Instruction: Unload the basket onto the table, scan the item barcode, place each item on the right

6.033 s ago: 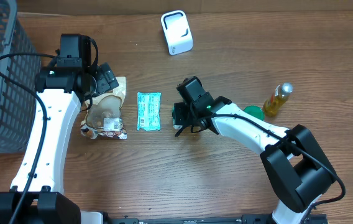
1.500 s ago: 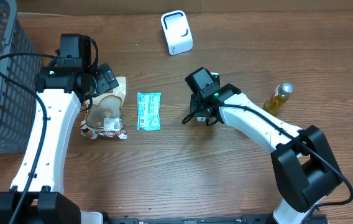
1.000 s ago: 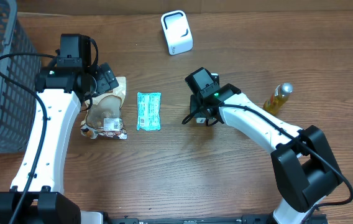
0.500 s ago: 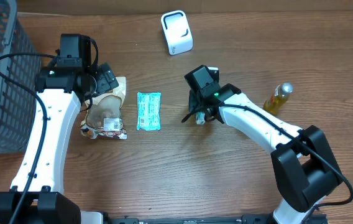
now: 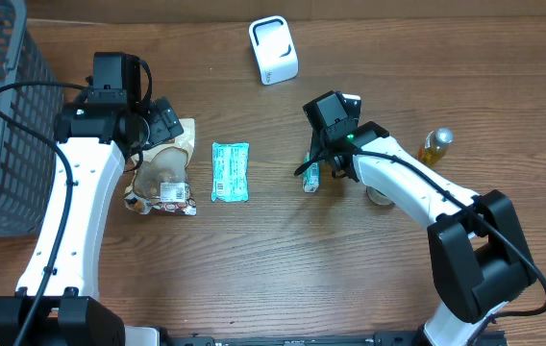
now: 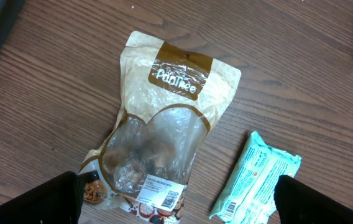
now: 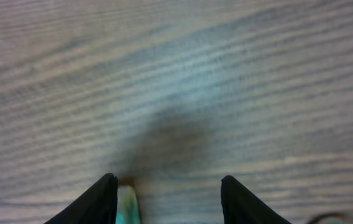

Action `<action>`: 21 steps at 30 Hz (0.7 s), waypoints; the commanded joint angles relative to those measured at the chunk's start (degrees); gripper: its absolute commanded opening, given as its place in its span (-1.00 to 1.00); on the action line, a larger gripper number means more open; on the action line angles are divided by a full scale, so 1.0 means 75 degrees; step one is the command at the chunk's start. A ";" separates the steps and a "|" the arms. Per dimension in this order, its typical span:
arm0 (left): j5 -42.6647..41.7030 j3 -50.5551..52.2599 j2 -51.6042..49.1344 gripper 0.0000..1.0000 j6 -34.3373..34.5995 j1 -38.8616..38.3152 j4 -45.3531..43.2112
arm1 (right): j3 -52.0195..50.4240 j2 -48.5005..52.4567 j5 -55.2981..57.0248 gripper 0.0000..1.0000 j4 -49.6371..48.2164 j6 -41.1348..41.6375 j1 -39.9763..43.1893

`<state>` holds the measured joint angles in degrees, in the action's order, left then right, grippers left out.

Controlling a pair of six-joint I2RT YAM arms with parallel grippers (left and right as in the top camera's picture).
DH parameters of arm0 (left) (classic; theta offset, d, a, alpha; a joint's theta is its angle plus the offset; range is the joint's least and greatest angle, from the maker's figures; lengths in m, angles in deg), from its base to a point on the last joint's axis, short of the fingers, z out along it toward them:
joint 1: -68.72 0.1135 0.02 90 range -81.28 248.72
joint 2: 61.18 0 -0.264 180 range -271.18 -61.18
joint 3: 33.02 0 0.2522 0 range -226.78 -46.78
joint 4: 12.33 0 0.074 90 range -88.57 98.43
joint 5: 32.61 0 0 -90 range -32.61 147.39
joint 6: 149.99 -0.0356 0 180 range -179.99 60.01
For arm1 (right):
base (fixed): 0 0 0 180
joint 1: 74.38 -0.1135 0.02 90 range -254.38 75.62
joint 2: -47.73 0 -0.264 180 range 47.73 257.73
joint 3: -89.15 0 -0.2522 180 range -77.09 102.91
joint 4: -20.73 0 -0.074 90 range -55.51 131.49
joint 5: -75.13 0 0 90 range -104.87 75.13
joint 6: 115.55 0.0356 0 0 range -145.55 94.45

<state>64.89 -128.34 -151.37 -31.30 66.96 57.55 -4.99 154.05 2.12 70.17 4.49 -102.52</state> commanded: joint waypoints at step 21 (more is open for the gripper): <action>-0.0009 -0.0073 -0.0020 0.99 -0.0052 0.0026 0.0000 | 0.0082 -0.0230 -0.1081 -0.56 0.1075 0.0055 0.0006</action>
<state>64.89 -128.36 -151.37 -31.30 66.96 57.55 -4.99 154.05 -5.05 78.02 4.69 -102.54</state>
